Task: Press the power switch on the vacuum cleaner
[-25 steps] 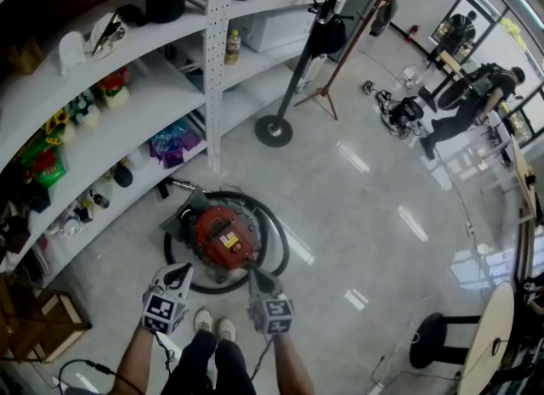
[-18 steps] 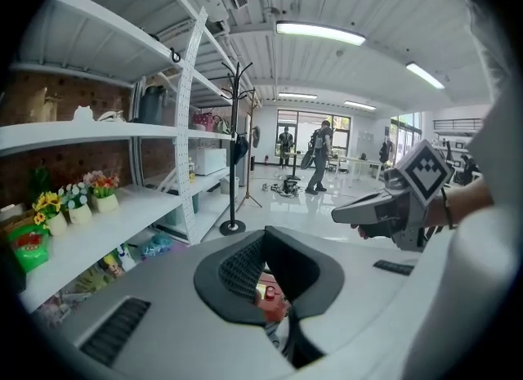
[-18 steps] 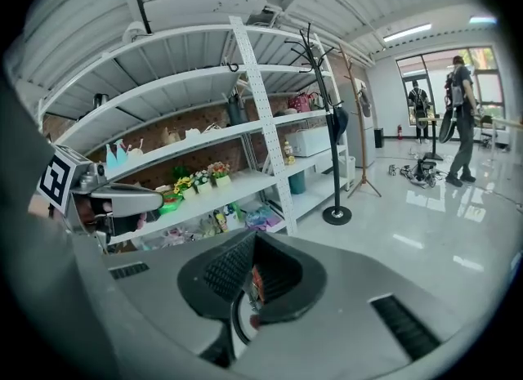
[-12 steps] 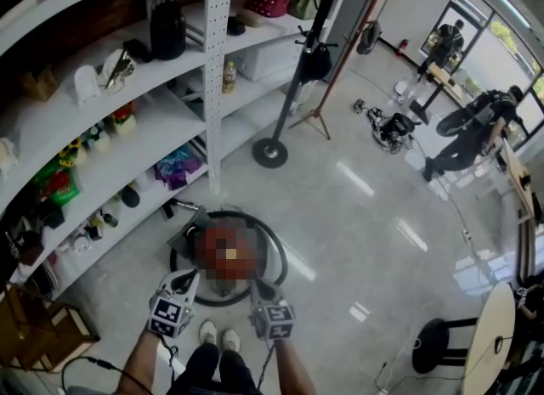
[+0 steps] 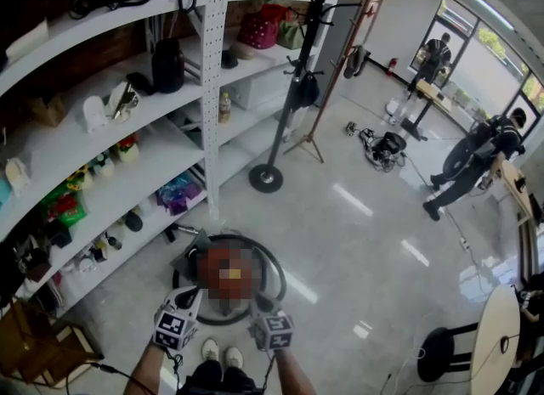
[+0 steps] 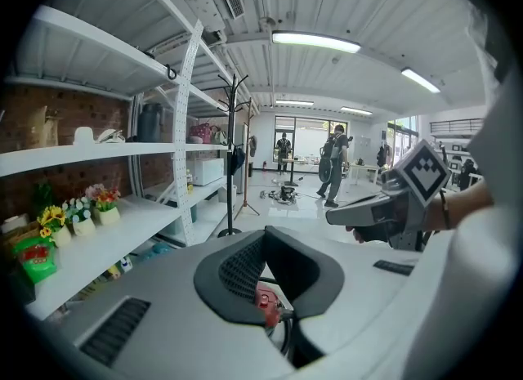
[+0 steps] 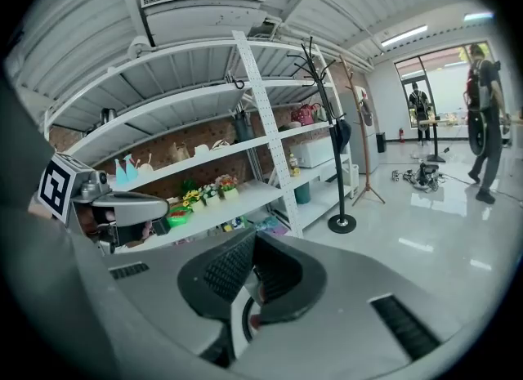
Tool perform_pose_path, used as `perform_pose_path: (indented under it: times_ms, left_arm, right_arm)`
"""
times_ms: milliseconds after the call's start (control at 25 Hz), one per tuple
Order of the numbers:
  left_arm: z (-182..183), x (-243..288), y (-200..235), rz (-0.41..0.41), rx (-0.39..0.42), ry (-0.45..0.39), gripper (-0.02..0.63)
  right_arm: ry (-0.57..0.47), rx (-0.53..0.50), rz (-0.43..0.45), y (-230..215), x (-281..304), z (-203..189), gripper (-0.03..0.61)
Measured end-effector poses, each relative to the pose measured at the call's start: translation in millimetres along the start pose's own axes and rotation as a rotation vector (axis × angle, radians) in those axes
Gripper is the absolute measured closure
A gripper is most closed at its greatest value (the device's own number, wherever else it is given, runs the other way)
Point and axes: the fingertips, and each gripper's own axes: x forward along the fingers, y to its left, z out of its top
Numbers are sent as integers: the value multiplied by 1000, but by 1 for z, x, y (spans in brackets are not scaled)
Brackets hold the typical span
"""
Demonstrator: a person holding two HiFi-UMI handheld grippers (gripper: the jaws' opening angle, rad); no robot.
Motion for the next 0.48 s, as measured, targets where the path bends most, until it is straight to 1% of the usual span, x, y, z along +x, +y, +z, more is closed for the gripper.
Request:
perform_pose_path:
  times_ms: [160, 360, 480]
  left_arm:
    - [13, -6, -6, -1, 34, 5, 607]
    - [35, -15, -7, 12, 75, -59, 607]
    - [50, -21, -9, 18, 117, -60, 607]
  right_arm:
    - [-23, -29, 8, 4, -13, 14, 566]
    - [-76, -32, 6, 11, -35, 38, 566]
    - [-102, -28, 11, 15, -44, 49, 566]
